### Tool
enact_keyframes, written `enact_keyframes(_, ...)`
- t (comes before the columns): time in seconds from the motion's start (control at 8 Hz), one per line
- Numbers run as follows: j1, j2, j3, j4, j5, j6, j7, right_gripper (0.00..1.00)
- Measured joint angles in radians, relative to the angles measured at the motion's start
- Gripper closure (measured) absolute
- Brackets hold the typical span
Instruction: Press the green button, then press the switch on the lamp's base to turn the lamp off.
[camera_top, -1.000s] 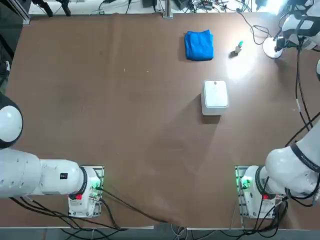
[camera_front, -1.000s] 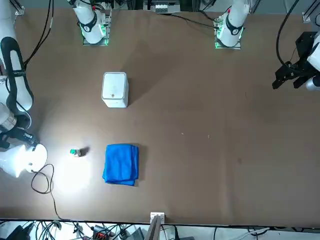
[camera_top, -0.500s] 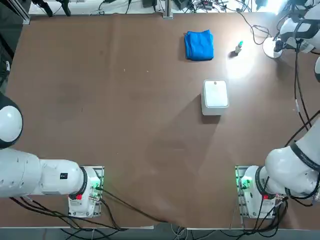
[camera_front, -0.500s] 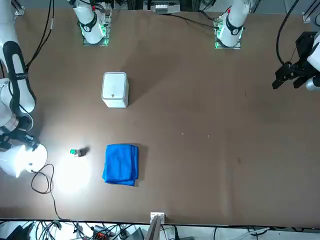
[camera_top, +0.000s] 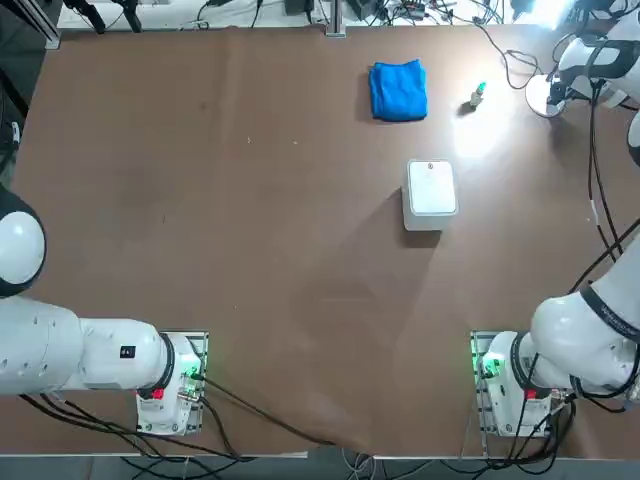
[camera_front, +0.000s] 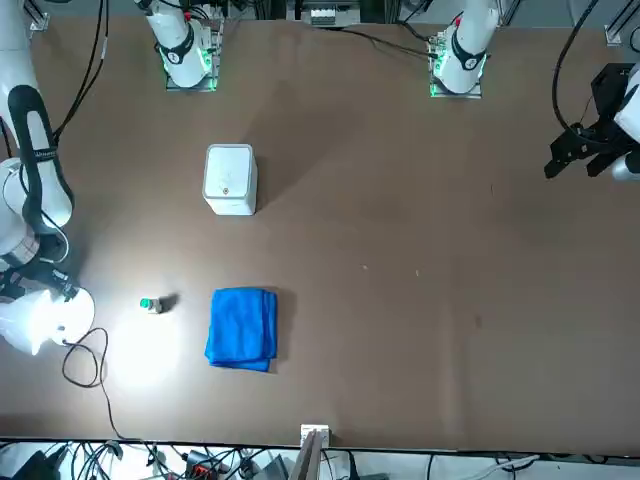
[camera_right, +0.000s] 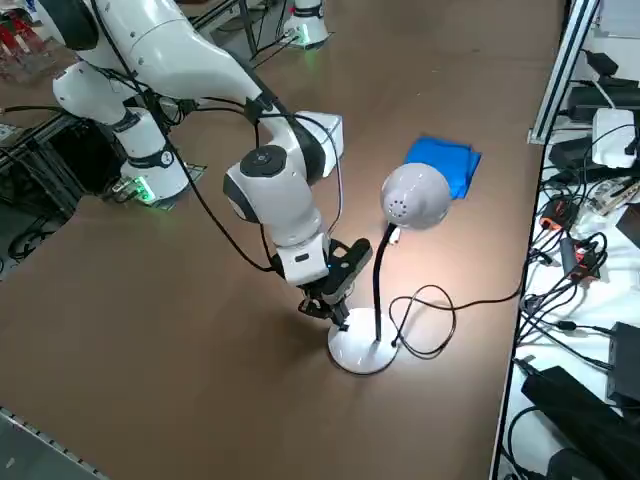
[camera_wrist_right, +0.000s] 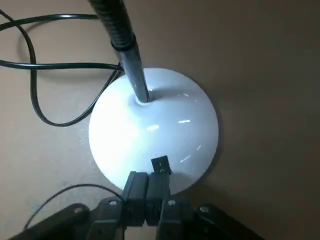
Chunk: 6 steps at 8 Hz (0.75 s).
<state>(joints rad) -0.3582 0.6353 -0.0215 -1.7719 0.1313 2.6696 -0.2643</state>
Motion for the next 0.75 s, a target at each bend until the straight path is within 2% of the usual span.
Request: enact_keyframes(0.75,0.0,0.005,0.0,0.0,0.001,0.005,0.0,0.99)
